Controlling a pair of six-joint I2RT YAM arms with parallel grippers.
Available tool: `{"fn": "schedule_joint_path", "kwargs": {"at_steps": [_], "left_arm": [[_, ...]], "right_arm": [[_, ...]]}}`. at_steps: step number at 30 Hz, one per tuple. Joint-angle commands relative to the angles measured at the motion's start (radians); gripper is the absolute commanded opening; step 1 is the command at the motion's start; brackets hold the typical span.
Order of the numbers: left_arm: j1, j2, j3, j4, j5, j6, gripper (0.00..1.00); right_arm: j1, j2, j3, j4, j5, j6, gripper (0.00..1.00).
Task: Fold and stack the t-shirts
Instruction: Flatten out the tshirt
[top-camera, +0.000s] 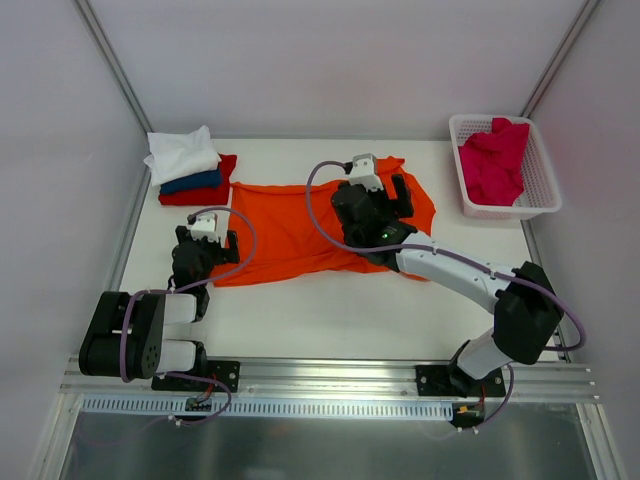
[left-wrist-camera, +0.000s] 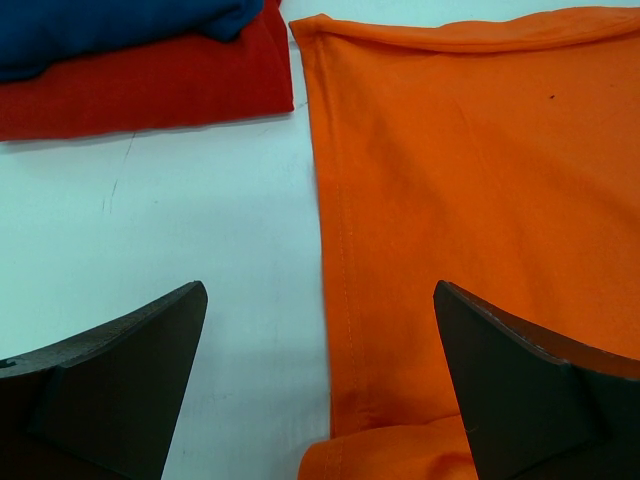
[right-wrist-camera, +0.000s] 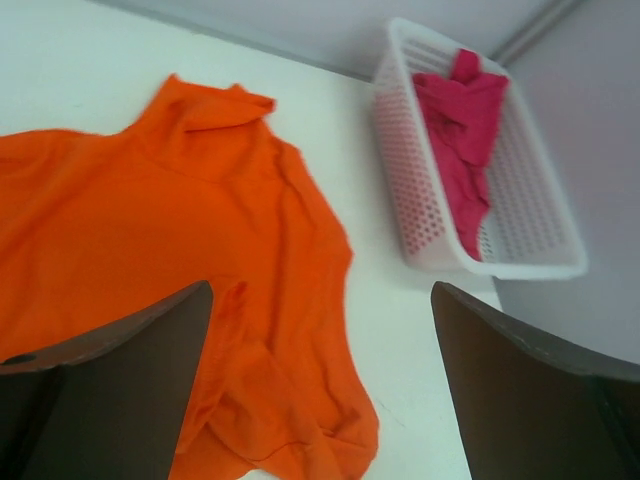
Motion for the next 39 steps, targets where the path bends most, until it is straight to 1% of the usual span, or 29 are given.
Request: {"fn": "schedule_joint_path", "kwargs": {"at_steps": [1,3,4,5,6,7,8,9,10,11,13,14,16,17,19,24,27,28,32,36,39], "left_arm": [[0.011,-0.003,0.011,0.052,0.026,-0.009,0.99],[0.011,-0.003,0.011,0.051,0.028,-0.009,0.99],[0.011,-0.003,0.011,0.051,0.026,-0.008,0.99],[0.011,-0.003,0.011,0.051,0.028,-0.008,0.99],[0.011,-0.003,0.011,0.052,0.026,-0.009,0.99],[0.011,-0.003,0.011,0.052,0.026,-0.009,0.99],[0.011,-0.003,0.011,0.052,0.026,-0.009,0.99],[0.011,-0.003,0.011,0.051,0.026,-0.009,0.99],[0.011,-0.003,0.011,0.051,0.026,-0.009,0.99],[0.011,-0.001,0.011,0.051,0.028,-0.009,0.99],[0.011,-0.003,0.011,0.051,0.026,-0.009,0.99],[0.011,-0.003,0.011,0.052,0.026,-0.009,0.99],[0.011,-0.003,0.011,0.051,0.026,-0.009,0.99],[0.011,-0.003,0.011,0.051,0.028,-0.008,0.99],[0.011,-0.003,0.011,0.051,0.028,-0.011,0.99],[0.013,-0.001,0.011,0.051,0.026,-0.009,0.99],[0.011,-0.003,0.011,0.051,0.026,-0.009,0.99],[0.011,-0.003,0.011,0.051,0.028,-0.009,0.99],[0.013,-0.003,0.011,0.049,0.028,-0.009,0.99],[0.013,-0.003,0.011,0.052,0.026,-0.009,0.99],[0.013,-0.003,0.013,0.051,0.026,-0.009,0.99]], "right_arm": [[0.026,-0.009,0.073,-0.072,0.348,0.120,0.94],[0.031,-0.011,0.099,-0.189,0.392,0.197,0.92],[0.035,-0.011,0.108,-0.250,0.451,0.321,0.91],[0.038,-0.012,0.114,-0.338,0.465,0.379,0.90],[0.041,-0.014,0.117,-0.370,0.473,0.413,0.90],[0.043,-0.014,0.132,-0.423,0.490,0.528,0.90],[0.050,-0.014,0.145,-0.556,0.495,0.594,0.90],[0.052,-0.014,0.157,-0.633,0.493,0.669,0.89],[0.061,-0.012,0.194,-0.728,0.485,0.848,0.89],[0.064,-0.005,0.209,-0.899,0.482,0.928,0.89],[0.072,0.006,0.237,-1.082,0.478,1.114,0.89],[0.078,0.012,0.258,-1.252,0.478,1.288,0.89],[0.089,0.024,0.267,-1.408,0.493,1.449,0.89],[0.093,0.027,0.268,-1.531,0.499,1.571,0.89],[0.107,0.031,0.260,-1.639,0.524,1.636,0.89],[0.141,-0.002,0.179,-1.645,0.622,1.619,0.91],[0.150,-0.012,0.146,-1.643,0.671,1.658,0.96],[0.152,-0.017,0.148,-1.643,0.671,1.675,0.99],[0.147,0.000,0.169,-1.642,0.673,1.800,0.99],[0.146,0.064,0.232,-1.643,0.671,1.778,0.99],[0.146,0.089,0.243,-1.643,0.671,1.768,0.99]]}}
